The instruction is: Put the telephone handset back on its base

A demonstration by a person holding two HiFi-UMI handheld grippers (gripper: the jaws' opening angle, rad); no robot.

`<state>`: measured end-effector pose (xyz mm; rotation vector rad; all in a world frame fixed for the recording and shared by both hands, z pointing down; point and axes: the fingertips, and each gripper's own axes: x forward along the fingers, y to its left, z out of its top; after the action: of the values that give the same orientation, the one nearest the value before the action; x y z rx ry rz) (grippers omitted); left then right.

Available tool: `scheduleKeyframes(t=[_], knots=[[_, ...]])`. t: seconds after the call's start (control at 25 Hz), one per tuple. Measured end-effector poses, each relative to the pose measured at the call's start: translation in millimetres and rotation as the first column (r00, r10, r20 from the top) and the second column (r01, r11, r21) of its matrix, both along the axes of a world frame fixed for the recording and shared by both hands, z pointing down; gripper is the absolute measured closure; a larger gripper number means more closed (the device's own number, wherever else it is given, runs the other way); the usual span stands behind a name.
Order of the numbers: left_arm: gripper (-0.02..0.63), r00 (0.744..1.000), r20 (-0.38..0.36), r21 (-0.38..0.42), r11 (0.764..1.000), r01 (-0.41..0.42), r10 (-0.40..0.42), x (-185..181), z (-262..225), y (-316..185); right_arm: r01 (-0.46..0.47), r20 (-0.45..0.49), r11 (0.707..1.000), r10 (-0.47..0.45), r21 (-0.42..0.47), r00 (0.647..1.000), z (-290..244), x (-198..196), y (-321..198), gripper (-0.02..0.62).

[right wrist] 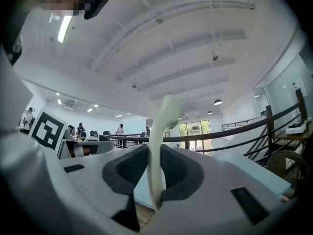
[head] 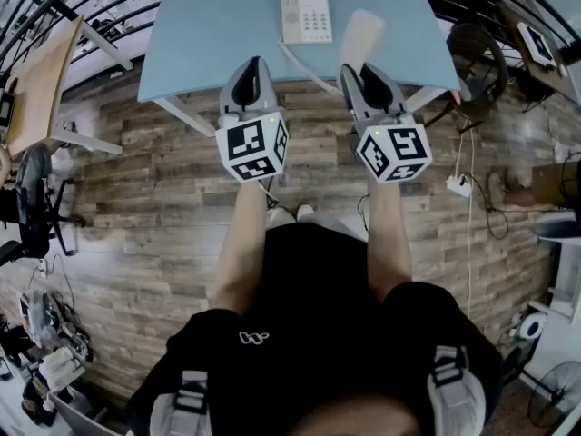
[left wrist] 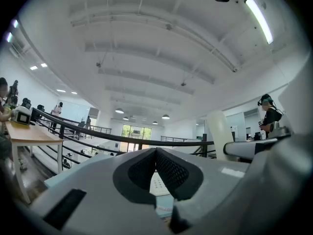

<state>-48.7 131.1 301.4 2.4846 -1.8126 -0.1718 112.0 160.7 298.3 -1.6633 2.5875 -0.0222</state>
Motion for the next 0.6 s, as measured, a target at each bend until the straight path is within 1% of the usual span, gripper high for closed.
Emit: scheduleKeyframes(t=[0.12, 0.36, 0.6], knots=[[0.606, 1.0, 0.003, -0.007, 1.0, 0.003, -0.003, -0.6, 1.4, -2.9, 0.008, -0.001, 1.0, -0.008, -0.004, 1.0, 1.9, -0.3, -3.1, 0.517], [0.606, 1.0, 0.008, -0.016, 1.0, 0.002, -0.002, 3.3, 4.5, -6.5, 0.051, 0.082, 0.998, -0.049, -0.026, 0.995, 7.6, 5.6, -9.0, 0.515], [0.606, 1.0, 0.003, -0.015, 0.999, 0.028, -0.028, 3.0, 7.3, -2.9, 0.091, 0.082, 0.996, -0.089, -0.022, 0.993, 11.8, 14.0, -10.5, 0.517]])
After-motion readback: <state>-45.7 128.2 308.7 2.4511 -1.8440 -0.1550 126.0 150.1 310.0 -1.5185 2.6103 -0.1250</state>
